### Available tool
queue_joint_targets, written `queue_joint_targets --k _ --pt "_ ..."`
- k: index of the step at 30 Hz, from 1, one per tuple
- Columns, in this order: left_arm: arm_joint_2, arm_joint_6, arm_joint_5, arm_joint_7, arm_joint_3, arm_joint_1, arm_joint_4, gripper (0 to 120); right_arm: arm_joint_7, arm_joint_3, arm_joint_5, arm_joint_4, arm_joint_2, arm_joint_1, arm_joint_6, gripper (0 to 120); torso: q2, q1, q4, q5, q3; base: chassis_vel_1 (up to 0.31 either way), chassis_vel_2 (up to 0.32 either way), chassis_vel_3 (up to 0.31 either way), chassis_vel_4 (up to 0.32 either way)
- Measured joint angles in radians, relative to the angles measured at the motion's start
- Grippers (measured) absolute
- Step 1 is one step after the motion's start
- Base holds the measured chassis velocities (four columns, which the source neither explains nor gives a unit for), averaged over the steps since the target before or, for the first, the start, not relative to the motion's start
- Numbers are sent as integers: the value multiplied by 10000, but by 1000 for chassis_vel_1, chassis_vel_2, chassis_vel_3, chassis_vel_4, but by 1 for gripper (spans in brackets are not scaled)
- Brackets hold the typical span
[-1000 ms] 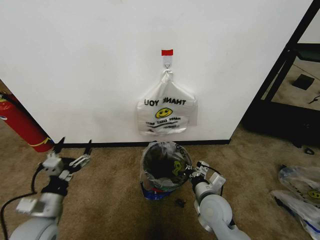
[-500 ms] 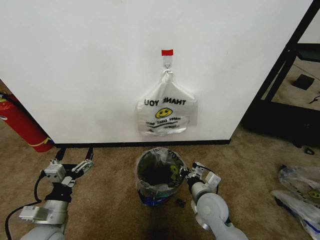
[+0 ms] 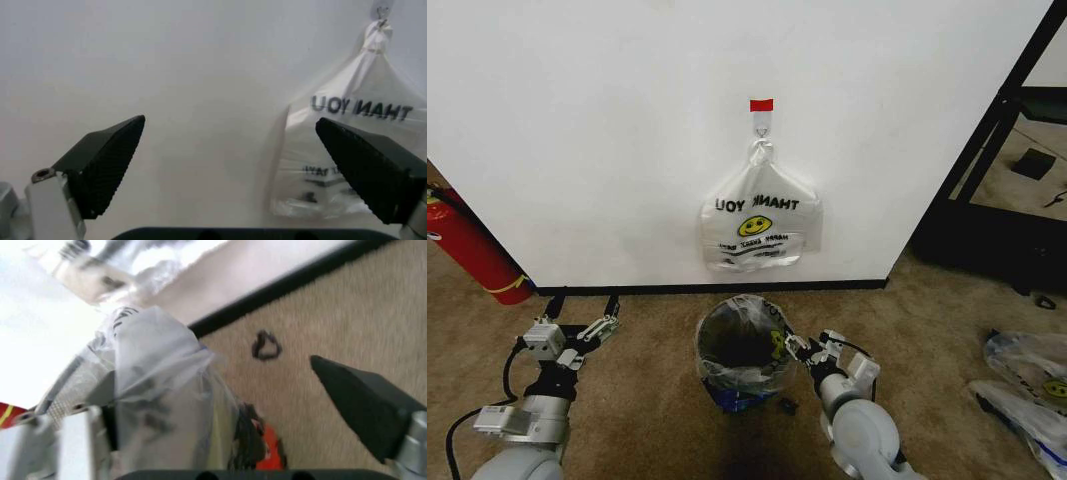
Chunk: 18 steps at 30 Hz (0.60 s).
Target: Pick up the garbage bag from the wall and place it over the trash bin.
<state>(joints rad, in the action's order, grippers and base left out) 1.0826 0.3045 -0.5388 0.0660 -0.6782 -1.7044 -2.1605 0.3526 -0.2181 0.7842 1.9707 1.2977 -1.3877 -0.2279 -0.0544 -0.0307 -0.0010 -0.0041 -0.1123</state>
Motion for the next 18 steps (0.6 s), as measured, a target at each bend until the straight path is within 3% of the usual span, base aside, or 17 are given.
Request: queue_joint_targets --k 4,9,13,15,18 --pt "-24 -62 15 22 22 11 -84 100 -563 -89 -662 33 -147 -195 141 100 0 0 -1 1 0 0 0 0 0" --pt "-37 -184 123 88 170 8 -212 100 -35 -168 -791 -364 0 -29 -388 100 0 0 1 3 0 0 0 0 0" --pt "-87 -251 313 142 442 44 -246 100 -836 -146 -910 -388 12 -87 -476 100 0 -1 1 0 0 0 0 0 0" --pt "-145 -311 350 161 609 122 -271 100 -1928 -13 -2141 -462 -101 -211 -595 100 0 0 0 -1 0 0 0 0 0" --pt "-217 -403 377 186 752 241 -321 100 -3150 105 -5018 -1131 -184 -214 604 100 0 -1 0 0 -1 0 0 0 0"
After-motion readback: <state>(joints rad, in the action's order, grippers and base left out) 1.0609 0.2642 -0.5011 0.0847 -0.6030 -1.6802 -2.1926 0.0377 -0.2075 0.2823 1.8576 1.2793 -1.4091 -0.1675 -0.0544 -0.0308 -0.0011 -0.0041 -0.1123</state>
